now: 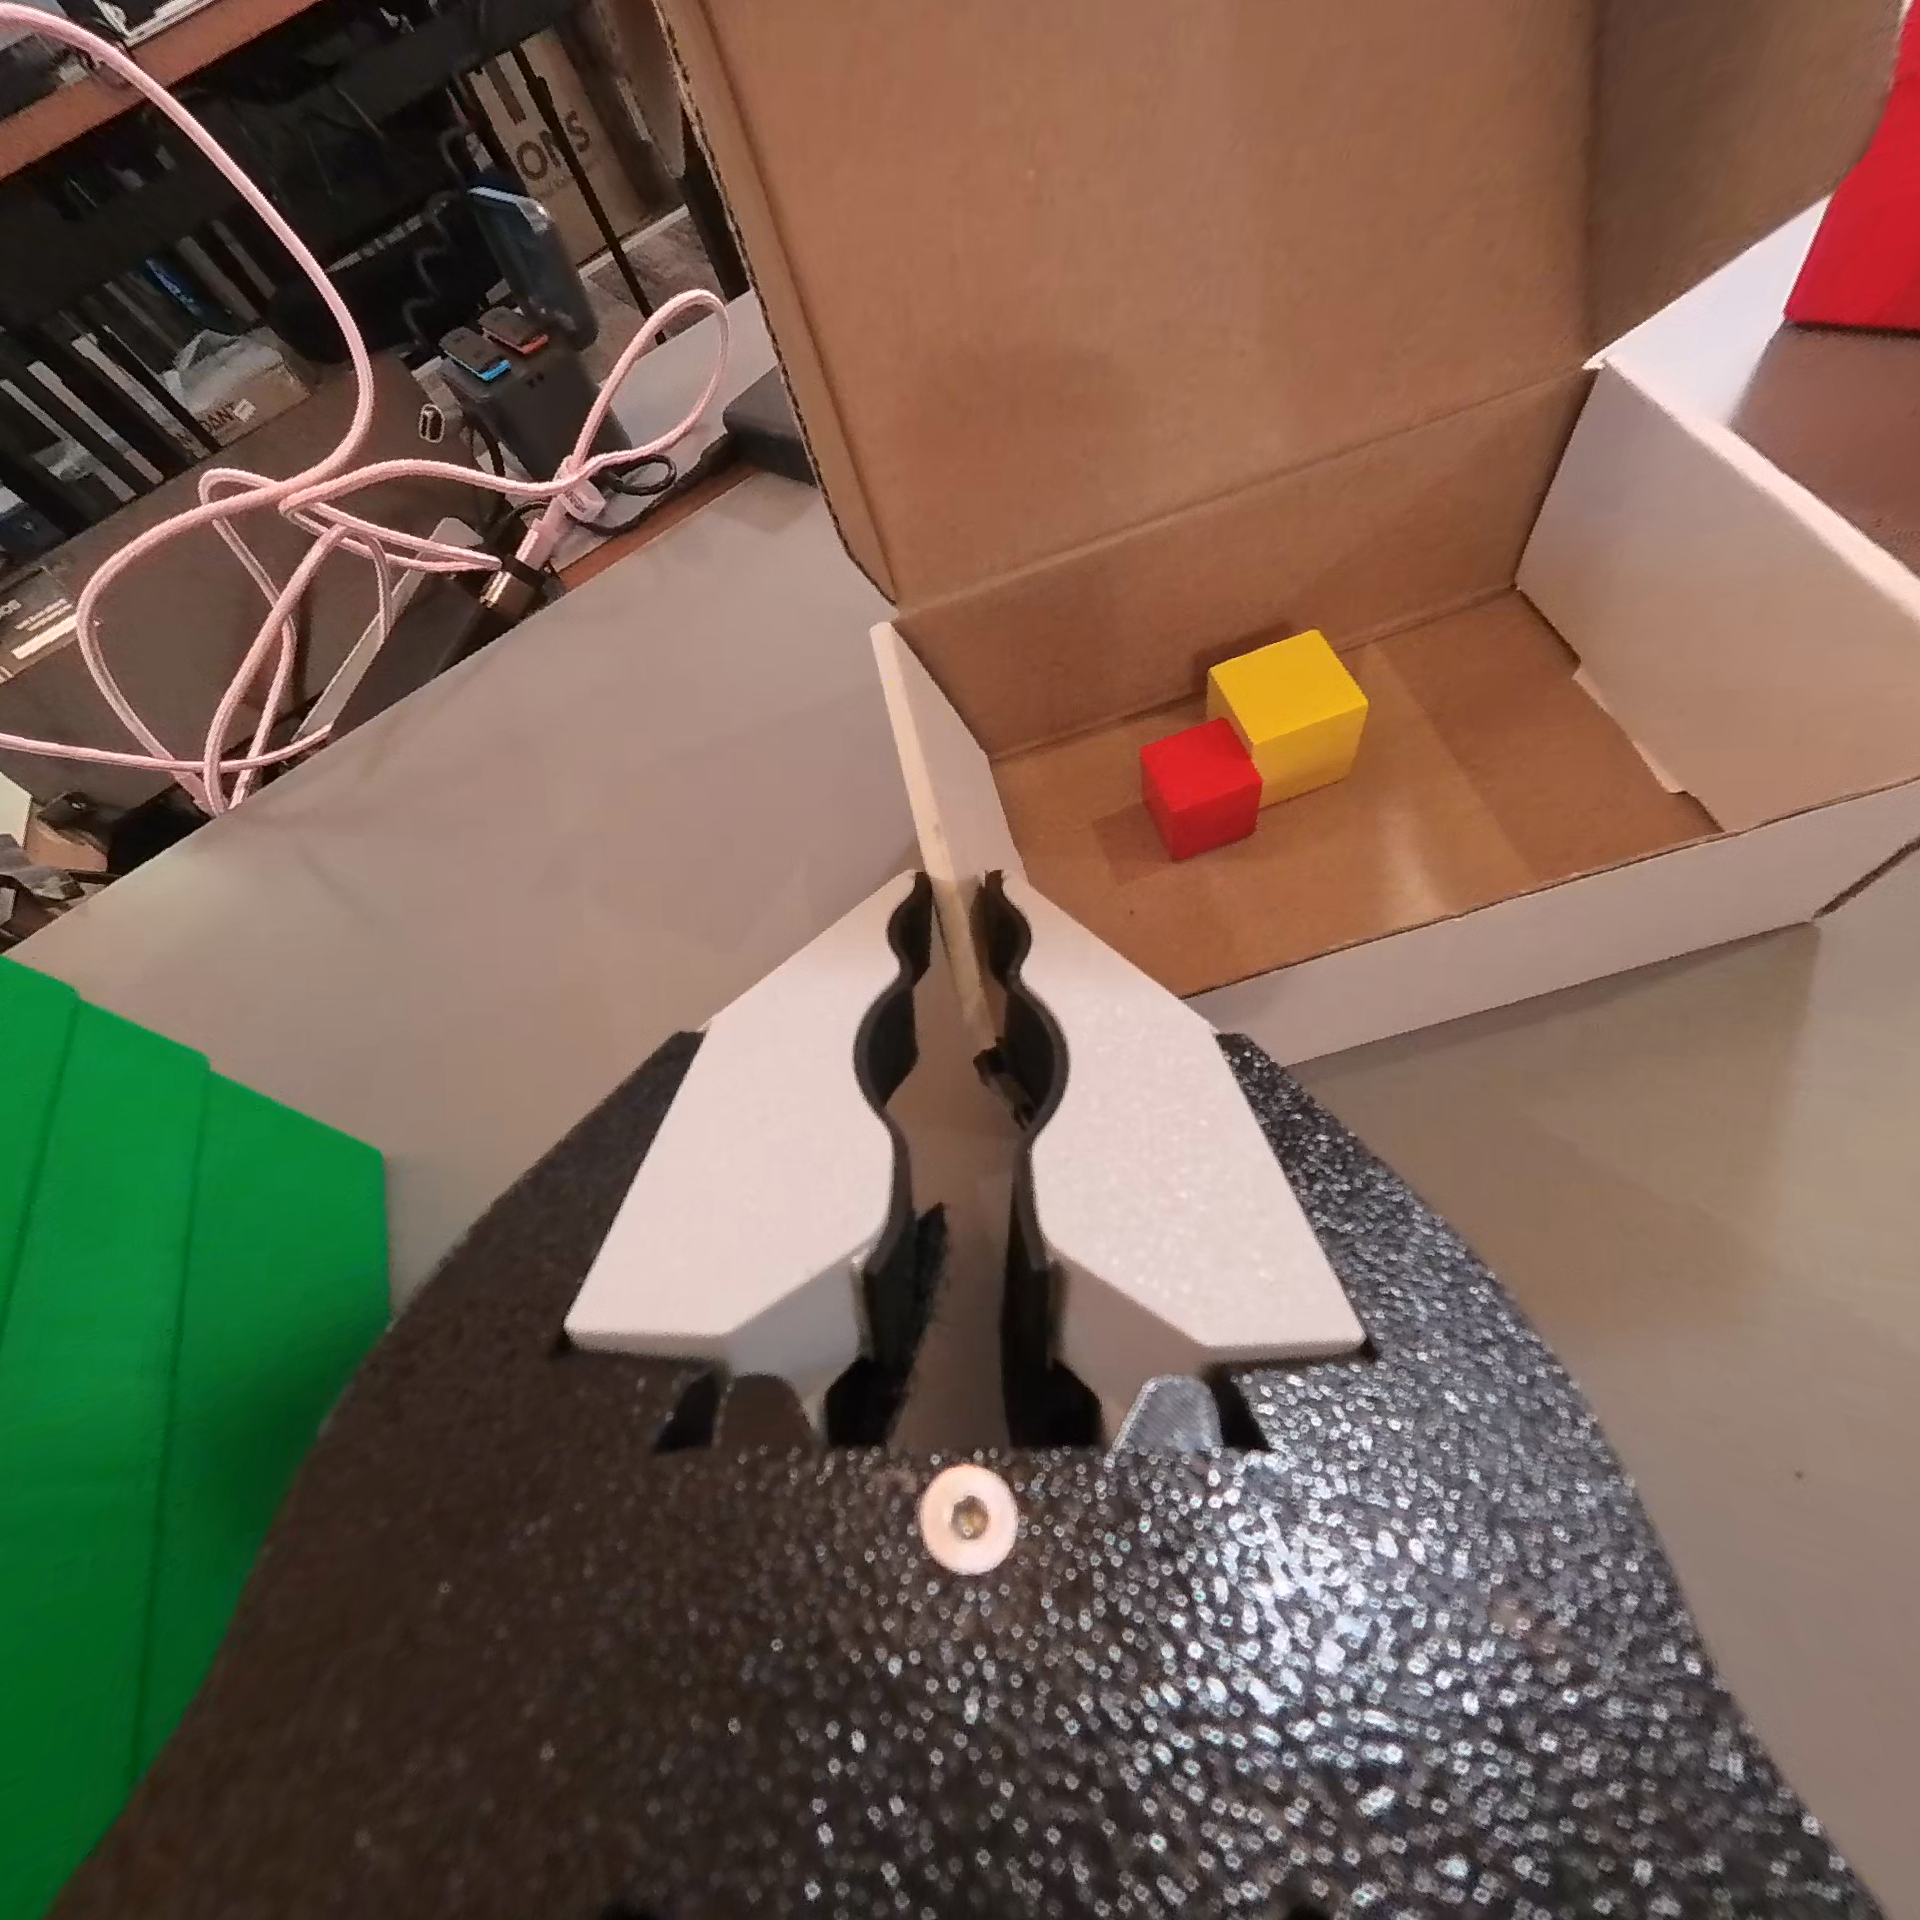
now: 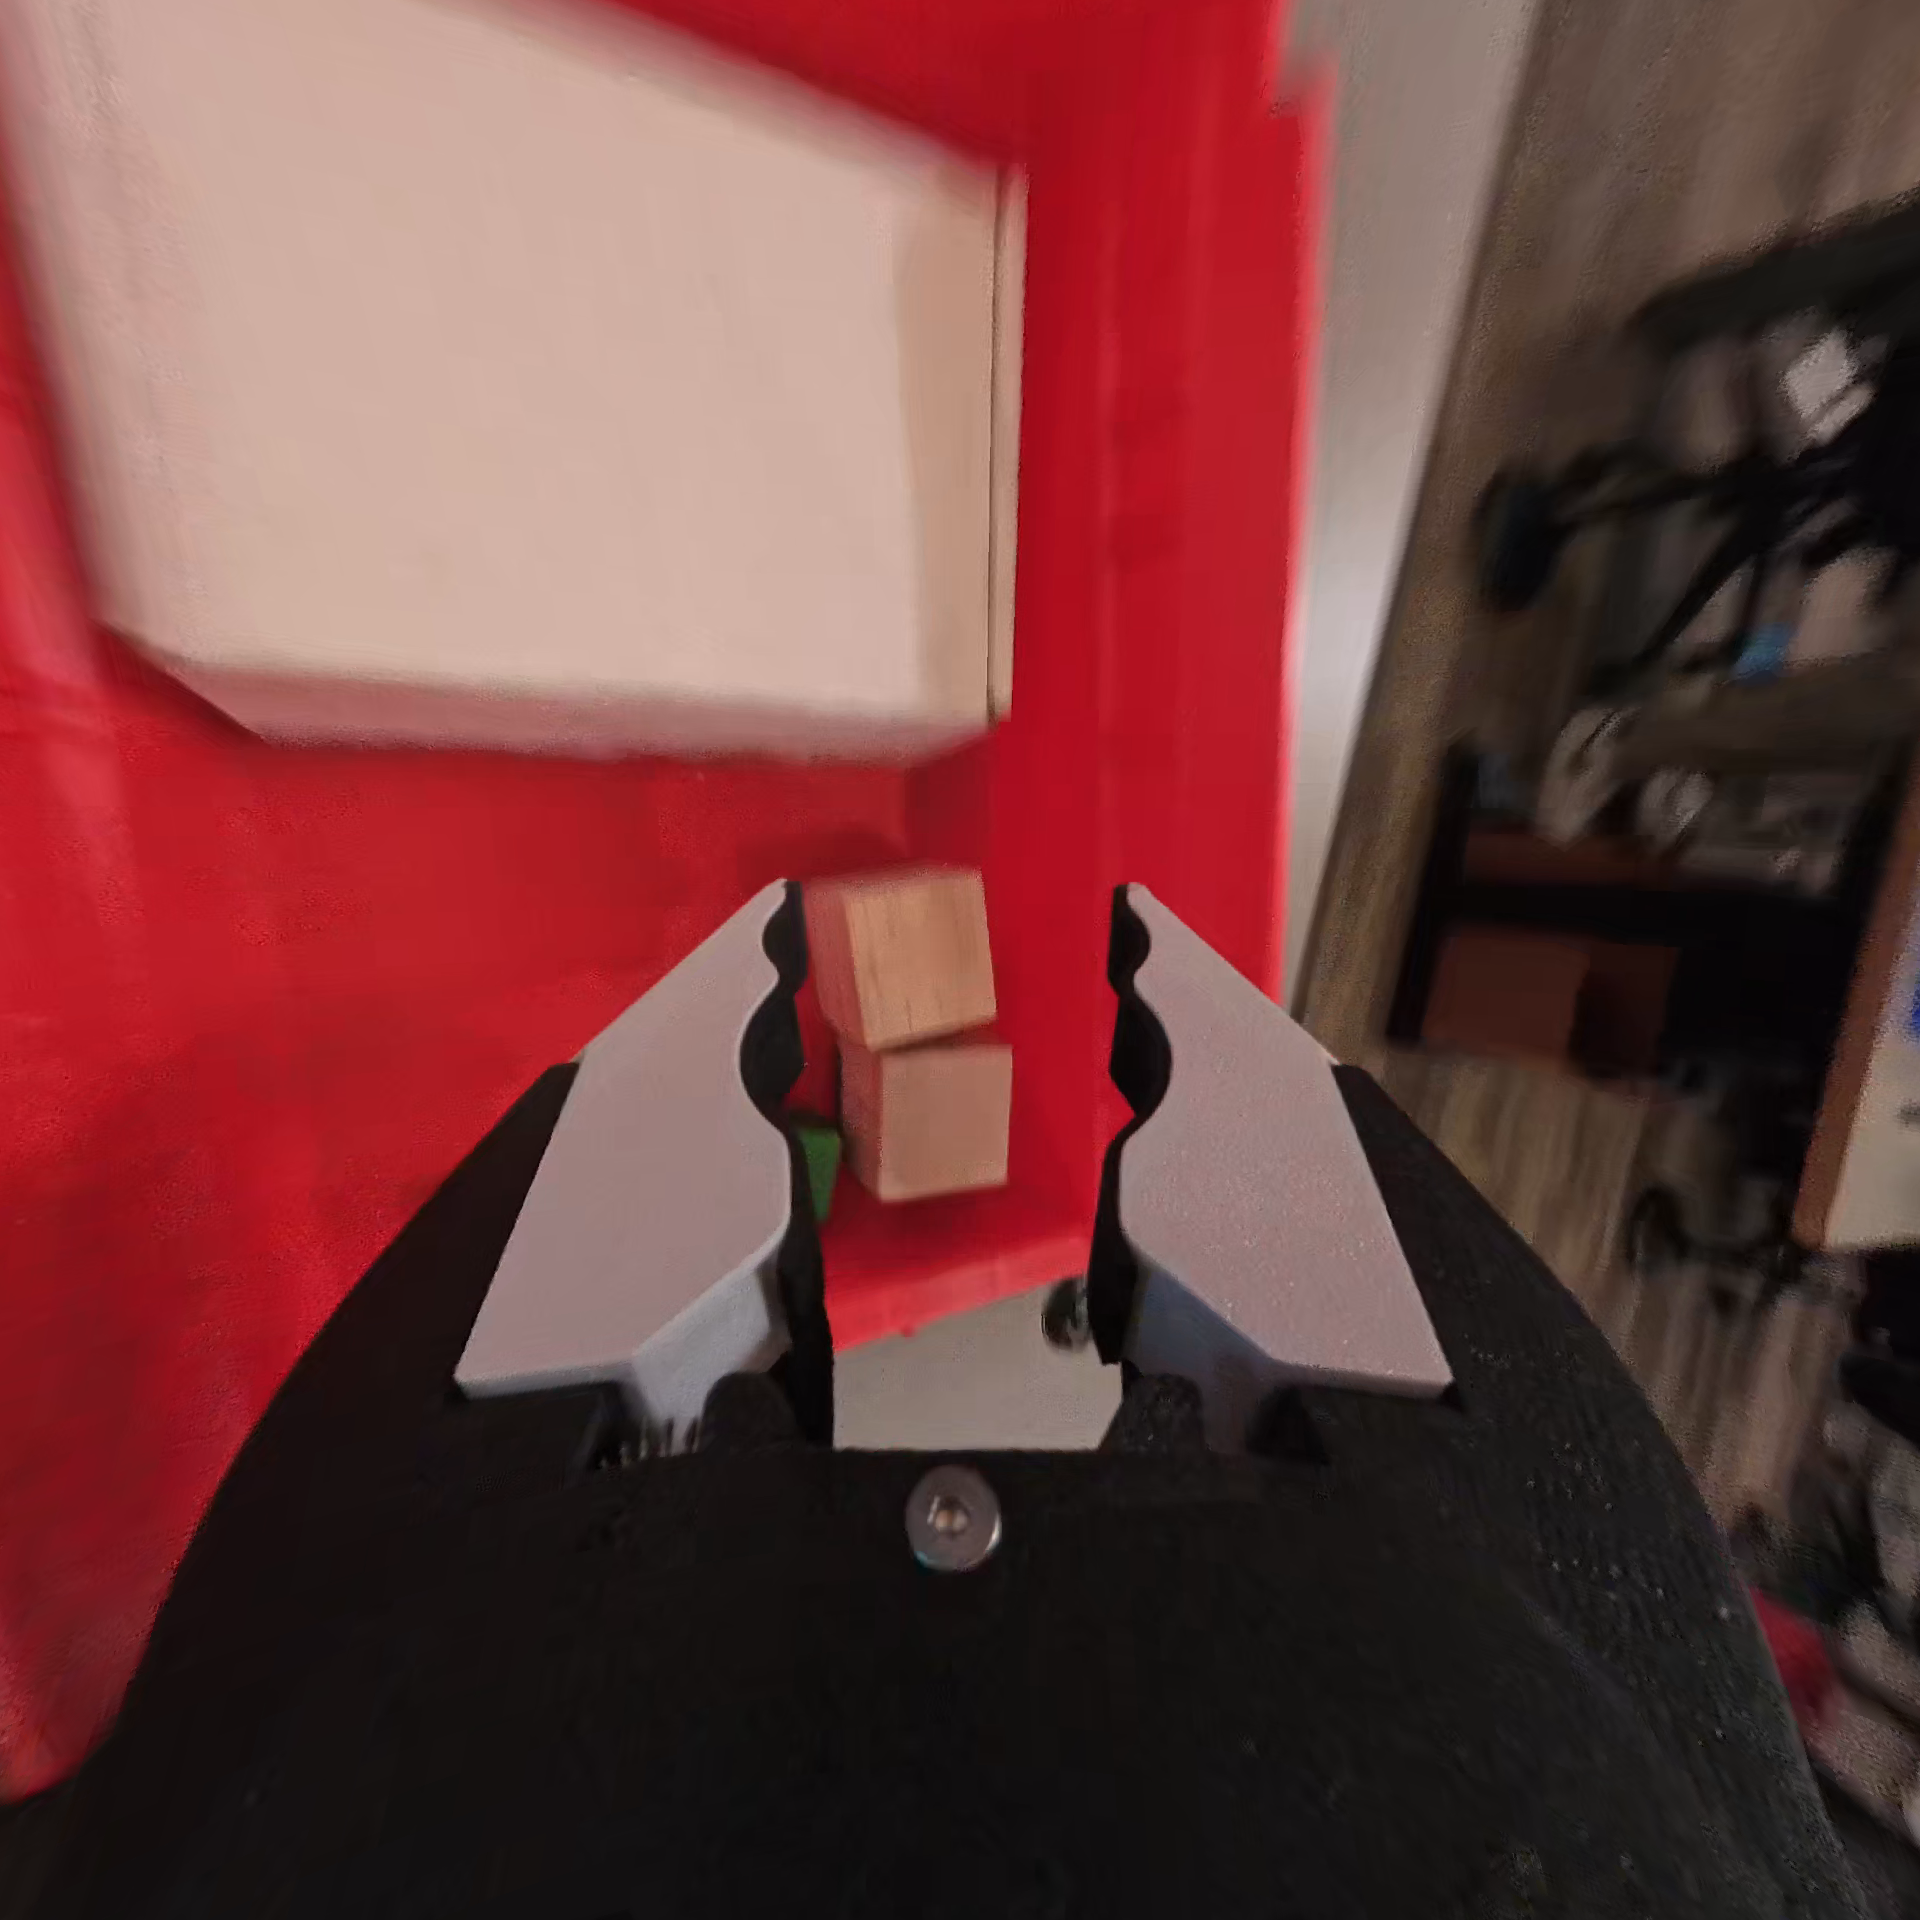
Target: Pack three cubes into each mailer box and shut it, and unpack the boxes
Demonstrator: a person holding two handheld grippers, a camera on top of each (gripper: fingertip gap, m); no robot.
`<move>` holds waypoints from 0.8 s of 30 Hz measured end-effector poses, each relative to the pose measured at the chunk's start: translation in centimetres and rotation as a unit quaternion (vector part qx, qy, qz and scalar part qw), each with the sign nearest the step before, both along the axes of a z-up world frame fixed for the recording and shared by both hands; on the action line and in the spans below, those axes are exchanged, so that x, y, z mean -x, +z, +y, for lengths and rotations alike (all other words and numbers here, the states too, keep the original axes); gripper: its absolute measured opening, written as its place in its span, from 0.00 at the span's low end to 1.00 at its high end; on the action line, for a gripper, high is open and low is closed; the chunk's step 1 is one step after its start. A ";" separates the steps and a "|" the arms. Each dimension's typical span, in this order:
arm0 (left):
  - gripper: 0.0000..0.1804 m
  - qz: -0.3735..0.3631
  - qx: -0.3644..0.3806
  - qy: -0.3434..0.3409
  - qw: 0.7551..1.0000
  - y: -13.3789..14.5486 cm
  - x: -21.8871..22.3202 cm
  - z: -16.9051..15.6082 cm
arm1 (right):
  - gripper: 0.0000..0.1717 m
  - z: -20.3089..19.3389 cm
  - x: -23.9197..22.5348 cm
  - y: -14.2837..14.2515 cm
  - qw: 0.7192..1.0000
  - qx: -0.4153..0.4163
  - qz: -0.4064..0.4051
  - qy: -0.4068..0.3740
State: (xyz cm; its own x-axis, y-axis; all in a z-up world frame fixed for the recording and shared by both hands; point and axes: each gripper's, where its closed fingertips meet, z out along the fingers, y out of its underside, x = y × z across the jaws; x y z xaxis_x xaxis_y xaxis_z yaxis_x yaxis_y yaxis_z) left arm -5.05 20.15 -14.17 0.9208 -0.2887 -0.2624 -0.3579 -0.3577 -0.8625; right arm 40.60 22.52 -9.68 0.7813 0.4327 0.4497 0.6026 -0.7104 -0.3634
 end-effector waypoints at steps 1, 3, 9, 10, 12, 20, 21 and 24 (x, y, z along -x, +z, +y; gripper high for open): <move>0.05 0.000 0.000 0.000 1.000 0.0 0.0 0.0 | 0.33 0.1 2.4 2.5 0.997 -0.065 0.018 0.029; 0.05 0.000 -0.001 -0.001 1.000 0.0 0.0 0.0 | 0.29 -0.5 9.6 6.9 0.973 -0.168 0.063 0.141; 0.04 -0.005 -0.003 -0.002 1.000 0.0 0.0 0.0 | 0.21 -5.2 31.7 6.8 0.846 -0.197 0.113 0.482; 0.04 -0.005 -0.003 -0.002 1.000 0.0 0.0 0.0 | 0.20 -5.4 33.9 5.4 0.836 -0.182 0.099 0.508; 0.04 -0.006 -0.003 -0.002 1.000 0.0 0.0 0.0 | 0.21 -4.9 36.3 2.1 0.836 -0.119 0.064 0.533; 0.04 -0.003 -0.004 -0.004 1.000 0.0 -0.1 0.0 | 0.24 -2.0 38.6 -5.0 0.842 0.061 -0.037 0.535; 0.04 -0.003 -0.004 -0.004 1.000 0.0 -0.1 0.0 | 0.25 -1.5 38.6 -5.6 0.844 0.066 -0.051 0.530; 0.04 -0.002 -0.004 -0.005 1.000 0.0 0.0 0.0 | 0.27 -0.4 38.7 -6.7 0.849 0.075 -0.074 0.517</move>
